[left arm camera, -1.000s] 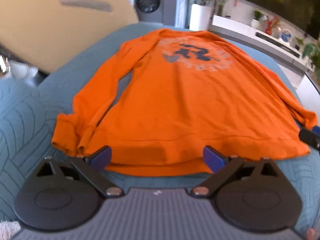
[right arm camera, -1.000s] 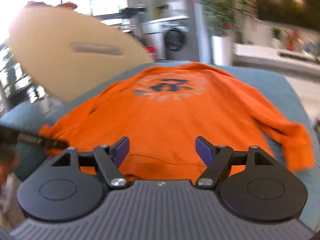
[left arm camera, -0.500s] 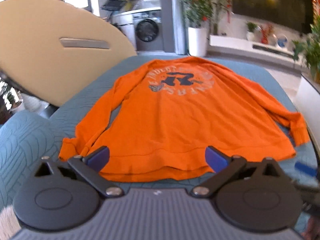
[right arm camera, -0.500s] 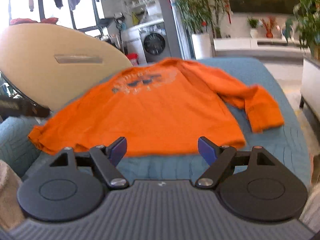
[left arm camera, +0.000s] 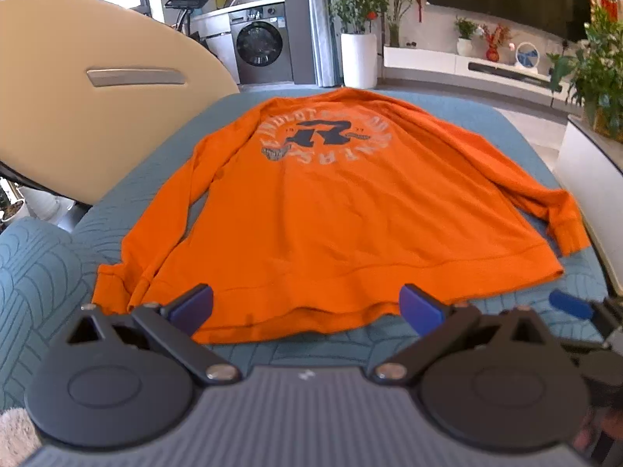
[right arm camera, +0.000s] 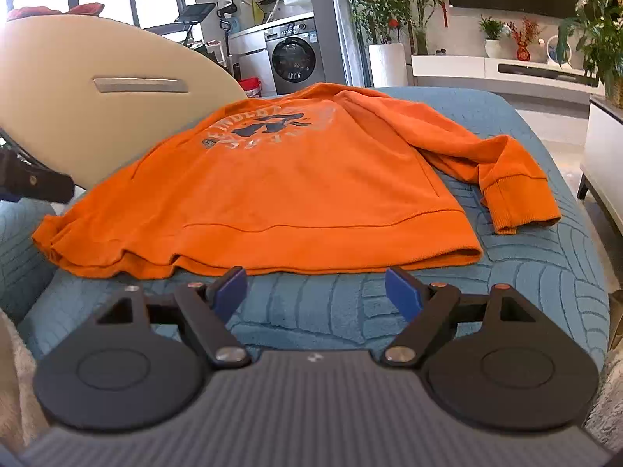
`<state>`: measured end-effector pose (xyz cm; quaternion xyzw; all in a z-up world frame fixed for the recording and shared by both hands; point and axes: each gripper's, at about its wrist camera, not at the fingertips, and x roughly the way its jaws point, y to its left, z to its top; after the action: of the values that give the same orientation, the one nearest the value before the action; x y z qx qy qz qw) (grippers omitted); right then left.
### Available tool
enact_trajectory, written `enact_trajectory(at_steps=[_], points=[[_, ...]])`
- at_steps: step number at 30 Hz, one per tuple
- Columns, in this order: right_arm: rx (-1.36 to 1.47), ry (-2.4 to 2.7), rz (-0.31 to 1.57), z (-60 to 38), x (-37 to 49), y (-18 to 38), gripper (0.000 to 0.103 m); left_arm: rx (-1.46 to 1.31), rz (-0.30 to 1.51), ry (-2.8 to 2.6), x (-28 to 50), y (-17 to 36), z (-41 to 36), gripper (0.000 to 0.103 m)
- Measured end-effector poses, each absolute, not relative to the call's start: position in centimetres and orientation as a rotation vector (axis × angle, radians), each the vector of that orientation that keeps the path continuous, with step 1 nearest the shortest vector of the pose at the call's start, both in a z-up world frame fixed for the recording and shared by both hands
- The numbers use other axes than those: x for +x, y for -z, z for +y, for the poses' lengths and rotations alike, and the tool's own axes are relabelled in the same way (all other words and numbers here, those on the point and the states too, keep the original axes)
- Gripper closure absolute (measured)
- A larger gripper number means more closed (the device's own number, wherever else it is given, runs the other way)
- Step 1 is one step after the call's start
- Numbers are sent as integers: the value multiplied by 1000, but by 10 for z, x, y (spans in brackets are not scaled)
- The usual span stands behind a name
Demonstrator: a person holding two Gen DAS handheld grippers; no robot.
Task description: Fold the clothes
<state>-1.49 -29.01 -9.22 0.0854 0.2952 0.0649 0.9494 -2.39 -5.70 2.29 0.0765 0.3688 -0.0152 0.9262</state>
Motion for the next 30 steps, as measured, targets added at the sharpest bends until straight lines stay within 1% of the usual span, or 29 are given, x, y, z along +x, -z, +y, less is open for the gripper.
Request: enact_trajectory(at_steps=[4,6,8,10,13,17,22,30], points=[[214,-116,637,-293,-22,66,22,104,826,45,-18,-32,-54,0],[226,-103,684,-293,-23,50,22,69,864,72,-11,-43,-51,0],[213,-55,848,-290,-9,11,22,26,886,77,-1,-56,-45,0],[177,-75,899,-286,-2,-19,22,47,881,50,7,-70,-45,0],[144,-92,905,-284,-1,-58,22,78,873,12,19,-91,-44,0],[119,-92,898,-278,3,-91,22,52,879,8,36,-109,-44,0],[106,-74,891,-274,0,-110,22,-11,903,-27,51,-117,-36,0],[63,-58,888,-273,-33,-126,22,10,923,-26,60,-117,-37,0]])
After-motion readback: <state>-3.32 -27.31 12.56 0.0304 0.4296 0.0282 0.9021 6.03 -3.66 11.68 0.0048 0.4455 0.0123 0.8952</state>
